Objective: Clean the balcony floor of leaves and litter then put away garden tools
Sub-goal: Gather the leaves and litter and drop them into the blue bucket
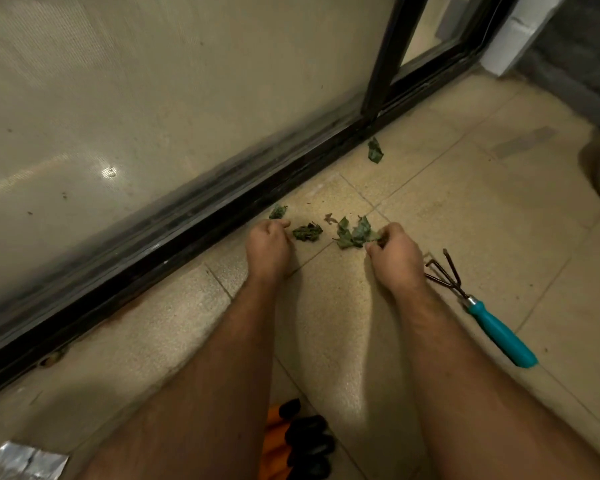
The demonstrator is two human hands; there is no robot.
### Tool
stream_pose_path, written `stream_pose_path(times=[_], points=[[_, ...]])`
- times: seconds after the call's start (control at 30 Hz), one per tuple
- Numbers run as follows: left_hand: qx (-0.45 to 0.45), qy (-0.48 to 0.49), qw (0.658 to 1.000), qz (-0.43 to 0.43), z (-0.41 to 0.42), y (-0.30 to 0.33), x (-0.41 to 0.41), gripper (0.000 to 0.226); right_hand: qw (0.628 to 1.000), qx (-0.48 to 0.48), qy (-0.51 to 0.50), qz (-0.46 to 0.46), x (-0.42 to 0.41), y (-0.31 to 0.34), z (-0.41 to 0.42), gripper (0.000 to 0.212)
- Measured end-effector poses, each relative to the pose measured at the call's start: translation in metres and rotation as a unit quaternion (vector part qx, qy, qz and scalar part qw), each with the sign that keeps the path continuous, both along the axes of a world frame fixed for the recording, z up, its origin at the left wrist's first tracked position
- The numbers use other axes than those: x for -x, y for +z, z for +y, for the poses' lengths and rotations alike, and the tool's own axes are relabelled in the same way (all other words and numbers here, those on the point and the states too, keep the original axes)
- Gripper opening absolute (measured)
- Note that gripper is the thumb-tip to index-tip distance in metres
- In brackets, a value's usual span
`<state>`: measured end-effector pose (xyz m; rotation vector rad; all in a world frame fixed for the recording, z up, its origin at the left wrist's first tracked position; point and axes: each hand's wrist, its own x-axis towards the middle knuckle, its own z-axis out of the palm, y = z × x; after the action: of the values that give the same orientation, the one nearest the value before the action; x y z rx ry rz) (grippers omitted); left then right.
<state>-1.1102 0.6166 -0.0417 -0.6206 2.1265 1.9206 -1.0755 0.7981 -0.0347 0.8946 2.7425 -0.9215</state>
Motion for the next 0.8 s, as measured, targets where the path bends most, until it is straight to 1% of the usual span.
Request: stream_pose_path(times=[0.07,0.13,0.2,0.23,0.3,0.33,0.4,0.47,0.5,0.57,0.6,0.63,0.67,0.7,0.73,0.8], points=[[0.052,-0.027,0.998,0.024,0.000,0.001,0.004,0.031,1.000,-0.012,-0.013,0.011,-0.001,-0.002,-0.001,0.007],[0.125,-0.075,0.988,0.048,0.001,0.000,0.006,0.027,1.000,0.011,-0.025,0.011,-0.003,-0.004,0.001,0.010],[0.222,-0.138,0.962,0.081,0.004,-0.001,0.007,0.022,0.999,0.039,-0.030,0.014,-0.007,-0.005,0.003,0.015],[0.255,-0.168,0.948,0.094,0.006,-0.002,0.007,0.027,0.998,0.046,-0.028,0.015,-0.008,-0.006,0.005,0.016],[0.279,-0.224,0.929,0.095,0.009,-0.005,0.006,0.041,0.996,0.074,-0.029,0.026,-0.012,-0.007,0.011,0.019],[0.287,-0.243,0.922,0.094,0.010,-0.006,0.005,0.042,0.993,0.105,-0.041,0.034,-0.014,-0.006,0.013,0.022],[0.316,-0.258,0.907,0.103,0.014,-0.008,0.004,0.033,0.981,0.172,-0.075,0.050,-0.019,-0.004,0.015,0.030],[0.331,-0.246,0.904,0.112,0.016,-0.007,0.003,0.020,0.956,0.252,-0.129,0.079,-0.023,0.000,0.014,0.030],[0.328,-0.238,0.907,0.112,0.016,-0.006,0.002,0.015,0.931,0.312,-0.163,0.095,-0.024,0.003,0.014,0.026],[0.315,-0.226,0.915,0.108,0.017,-0.003,0.001,0.015,0.867,0.436,-0.211,0.116,-0.023,0.011,0.014,0.019],[0.307,-0.218,0.921,0.105,0.016,-0.001,0.001,0.016,0.845,0.471,-0.224,0.120,-0.021,0.013,0.014,0.016],[0.290,-0.202,0.930,0.101,0.015,0.000,0.000,0.017,0.841,0.475,-0.230,0.116,-0.019,0.012,0.014,0.016],[0.266,-0.176,0.943,0.095,0.014,0.001,0.000,0.017,0.852,0.457,-0.231,0.109,-0.017,0.010,0.014,0.018],[0.240,-0.142,0.957,0.085,0.012,0.002,-0.001,0.016,0.872,0.423,-0.223,0.103,-0.014,0.007,0.012,0.021],[0.215,-0.110,0.968,0.073,0.010,0.003,-0.001,0.015,0.898,0.376,-0.206,0.100,-0.010,0.003,0.010,0.021],[0.161,-0.058,0.984,0.043,0.005,0.002,0.000,0.013,0.951,0.254,-0.139,0.111,-0.004,-0.002,0.004,0.018]])
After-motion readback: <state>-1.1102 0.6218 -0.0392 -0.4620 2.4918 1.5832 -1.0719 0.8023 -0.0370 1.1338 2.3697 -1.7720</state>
